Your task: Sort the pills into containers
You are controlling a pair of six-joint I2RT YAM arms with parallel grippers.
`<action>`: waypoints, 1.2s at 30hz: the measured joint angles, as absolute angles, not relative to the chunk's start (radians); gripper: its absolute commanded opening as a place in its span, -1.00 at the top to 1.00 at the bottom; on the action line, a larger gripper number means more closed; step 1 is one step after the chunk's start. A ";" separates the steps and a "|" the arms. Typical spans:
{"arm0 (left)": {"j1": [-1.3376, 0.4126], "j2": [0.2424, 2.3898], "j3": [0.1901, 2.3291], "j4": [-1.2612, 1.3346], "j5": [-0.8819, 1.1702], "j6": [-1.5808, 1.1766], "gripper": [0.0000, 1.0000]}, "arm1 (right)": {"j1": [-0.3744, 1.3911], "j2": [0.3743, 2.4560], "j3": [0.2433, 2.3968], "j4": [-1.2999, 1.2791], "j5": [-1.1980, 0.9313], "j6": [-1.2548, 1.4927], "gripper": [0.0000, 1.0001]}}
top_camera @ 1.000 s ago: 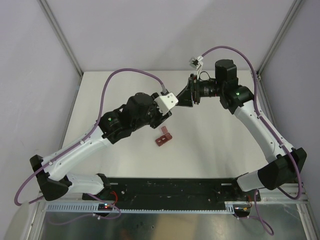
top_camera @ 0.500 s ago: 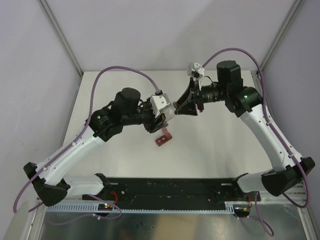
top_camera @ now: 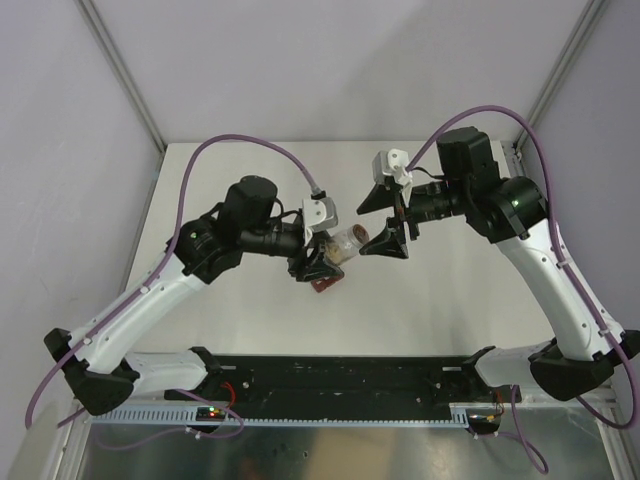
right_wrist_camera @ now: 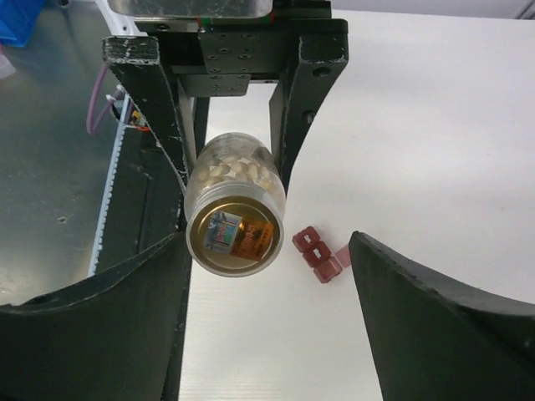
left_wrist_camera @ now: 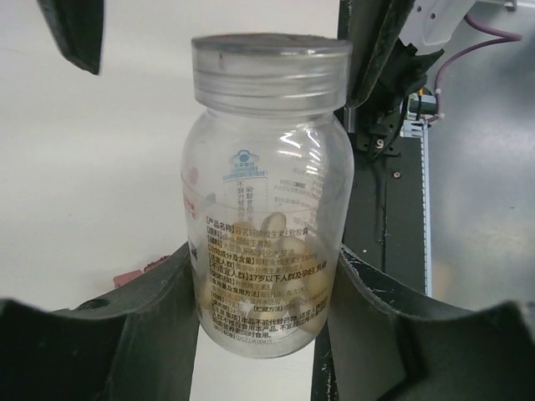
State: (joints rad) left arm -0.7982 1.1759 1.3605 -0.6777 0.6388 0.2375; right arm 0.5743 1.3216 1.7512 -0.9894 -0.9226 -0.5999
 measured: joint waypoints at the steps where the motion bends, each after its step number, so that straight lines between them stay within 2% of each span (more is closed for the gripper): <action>1: -0.799 1.176 1.361 -0.678 0.631 0.238 1.00 | 0.574 1.323 1.751 -0.991 -0.917 -0.596 -0.80; 5: -0.806 1.182 1.361 -0.683 0.565 0.245 1.00 | 0.565 1.324 1.752 -0.981 -0.905 -0.550 -0.85; 14: -0.867 1.200 1.361 -0.691 0.281 0.266 1.00 | 0.457 1.352 1.756 -0.771 -0.978 -0.211 -0.76; 25: -0.936 1.206 1.361 -0.645 -0.052 0.287 1.00 | 0.422 1.460 1.631 -0.565 -0.998 0.103 -0.75; 29: -0.946 1.219 1.361 -0.634 -0.130 0.291 1.00 | 0.427 1.470 1.604 -0.544 -1.000 0.133 -0.57; 36: -0.951 1.224 1.361 -0.611 -0.191 0.298 1.00 | 0.445 1.470 1.589 -0.525 -1.009 0.143 -0.01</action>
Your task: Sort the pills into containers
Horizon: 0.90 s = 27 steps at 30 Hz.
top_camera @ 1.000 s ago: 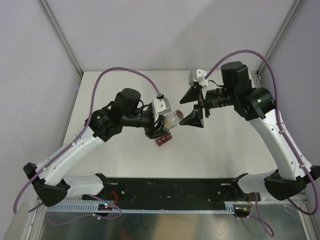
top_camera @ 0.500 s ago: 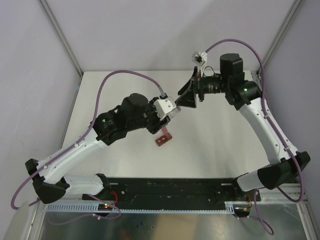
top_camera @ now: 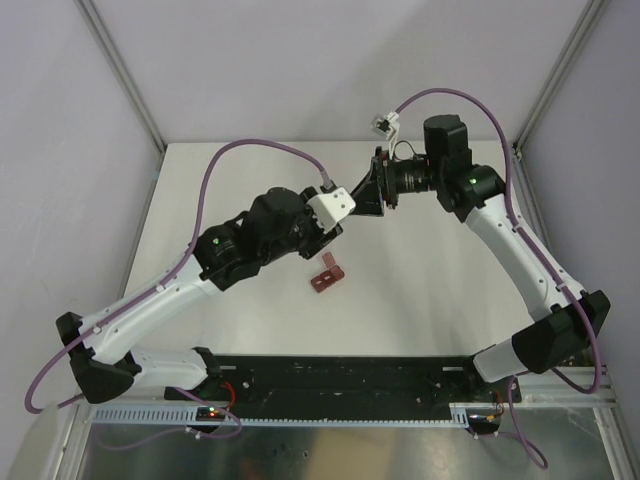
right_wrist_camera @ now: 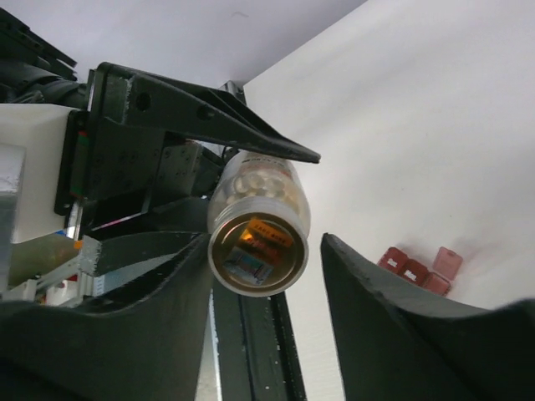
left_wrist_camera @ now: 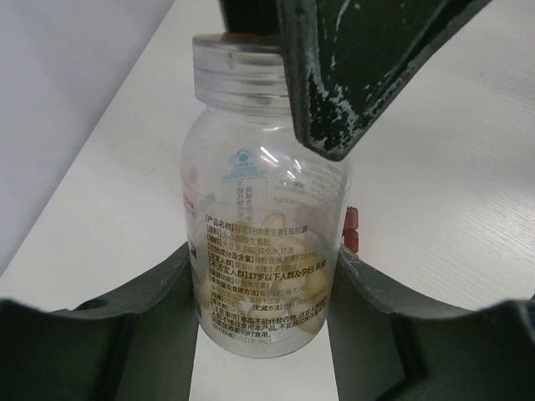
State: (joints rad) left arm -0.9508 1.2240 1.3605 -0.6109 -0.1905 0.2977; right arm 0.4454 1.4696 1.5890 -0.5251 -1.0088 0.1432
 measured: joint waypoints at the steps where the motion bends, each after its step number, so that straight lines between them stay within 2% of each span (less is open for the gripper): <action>1: -0.951 1.224 1.360 -0.611 -0.195 0.298 1.00 | 0.447 1.470 1.586 -0.525 -1.013 0.142 0.08; 3: -0.950 1.225 1.357 -0.611 -0.206 0.298 1.00 | 0.450 1.470 1.584 -0.525 -1.021 0.137 0.31; 6: -0.951 1.225 1.355 -0.609 -0.207 0.298 1.00 | 0.451 1.470 1.584 -0.527 -1.024 0.117 0.54; 12: -0.941 1.213 1.324 -0.588 -0.138 0.298 1.00 | 0.452 1.454 1.586 -0.589 -1.028 0.001 0.74; 22: -0.839 1.152 1.301 -0.585 0.360 0.286 1.00 | 0.494 1.384 1.680 -0.858 -1.056 -0.387 0.64; 24: -0.833 1.150 1.301 -0.587 0.444 0.275 1.00 | 0.508 1.362 1.693 -0.909 -1.055 -0.460 0.58; 27: -0.830 1.150 1.302 -0.590 0.532 0.262 1.00 | 0.525 1.340 1.708 -0.975 -1.051 -0.548 0.38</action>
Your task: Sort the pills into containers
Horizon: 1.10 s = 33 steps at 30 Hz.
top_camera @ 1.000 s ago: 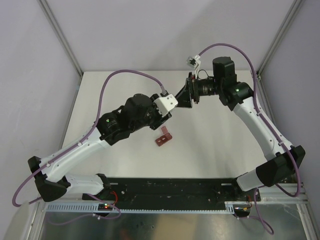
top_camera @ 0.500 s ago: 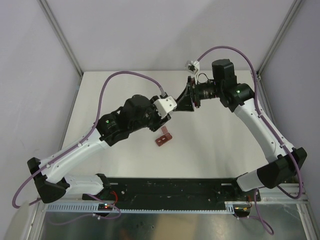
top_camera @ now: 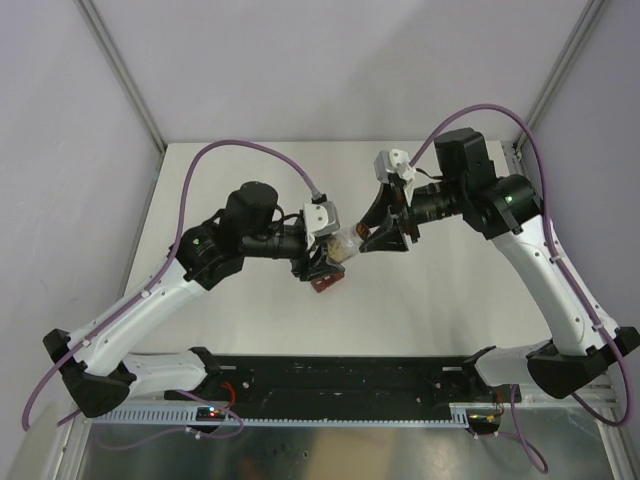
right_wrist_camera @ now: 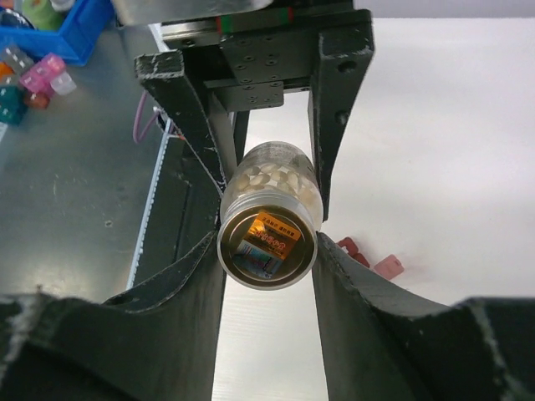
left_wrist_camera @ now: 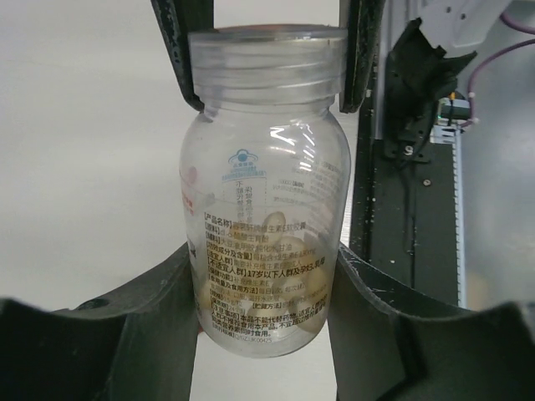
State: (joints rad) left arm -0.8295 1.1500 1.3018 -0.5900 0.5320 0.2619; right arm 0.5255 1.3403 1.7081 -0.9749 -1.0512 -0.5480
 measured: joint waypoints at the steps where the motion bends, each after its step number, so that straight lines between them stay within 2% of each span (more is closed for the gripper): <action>1: -0.830 1.150 1.302 -0.593 0.550 0.260 1.00 | 0.531 1.338 1.713 -0.991 -1.048 -0.569 0.31; 11: -0.829 1.163 1.314 -0.640 0.580 0.264 1.00 | 0.554 1.333 1.727 -1.038 -0.982 -0.630 -0.55; 17: -0.832 1.173 1.319 -0.680 0.561 0.270 1.00 | 0.550 1.330 1.723 -1.003 -0.948 -0.609 -0.88; 25: -0.834 1.194 1.330 -0.705 0.462 0.271 1.00 | 0.537 1.324 1.718 -0.943 -0.955 -0.510 -0.95; 33: -0.855 1.204 1.353 -0.704 0.301 0.271 1.00 | 0.472 1.330 1.688 -0.776 -0.982 -0.260 -0.94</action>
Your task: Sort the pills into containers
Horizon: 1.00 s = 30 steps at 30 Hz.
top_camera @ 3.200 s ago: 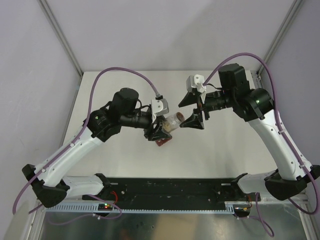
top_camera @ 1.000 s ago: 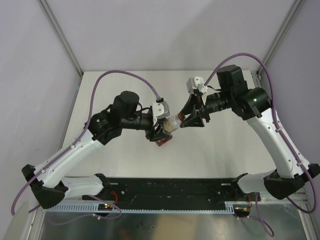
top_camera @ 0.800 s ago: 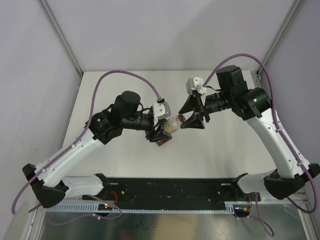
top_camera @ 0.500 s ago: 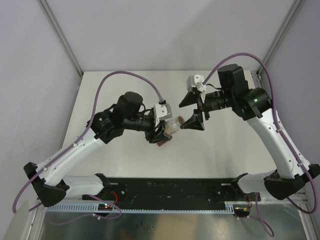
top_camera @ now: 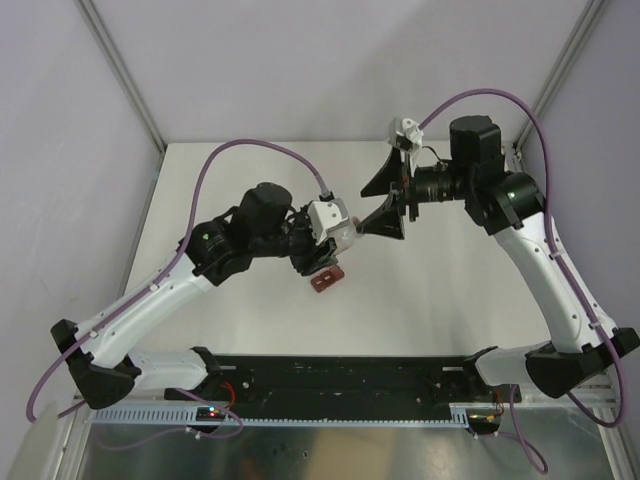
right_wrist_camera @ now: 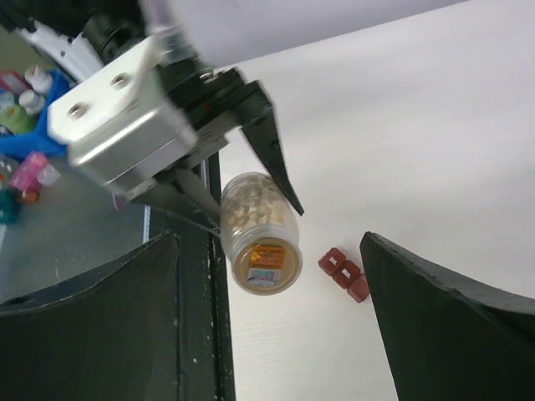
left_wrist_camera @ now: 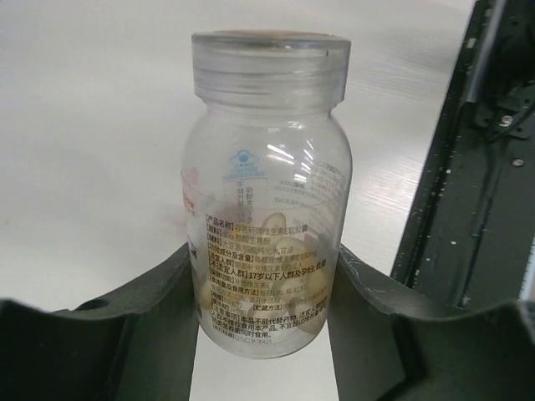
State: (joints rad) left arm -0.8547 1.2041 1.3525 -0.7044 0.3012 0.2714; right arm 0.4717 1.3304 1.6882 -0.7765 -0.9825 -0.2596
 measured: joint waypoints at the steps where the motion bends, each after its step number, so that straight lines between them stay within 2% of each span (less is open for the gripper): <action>1: -0.862 1.205 1.353 -0.704 0.274 0.272 1.00 | 0.463 1.337 1.682 -0.751 -0.985 -0.226 -0.94; 7: -0.892 1.207 1.353 -0.679 0.126 0.272 1.00 | 0.432 1.404 1.629 -0.622 -0.994 -0.045 -0.92; 12: -0.904 1.214 1.353 -0.656 0.025 0.271 1.00 | 0.432 1.449 1.580 -0.566 -0.994 0.043 -0.76; 20: -0.907 1.225 1.353 -0.642 -0.063 0.271 1.00 | 0.436 1.455 1.552 -0.522 -1.012 0.093 -0.16; 26: -0.908 1.229 1.352 -0.639 -0.084 0.271 1.00 | 0.441 1.455 1.552 -0.514 -1.031 0.087 0.39; 30: -0.907 1.229 1.350 -0.637 -0.073 0.271 1.00 | 0.443 1.451 1.552 -0.522 -1.040 0.038 0.58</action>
State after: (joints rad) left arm -0.9073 1.2289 1.3499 -0.6369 -0.0731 0.2707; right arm 0.4427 1.4509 1.5517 -0.5220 -1.0405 0.0376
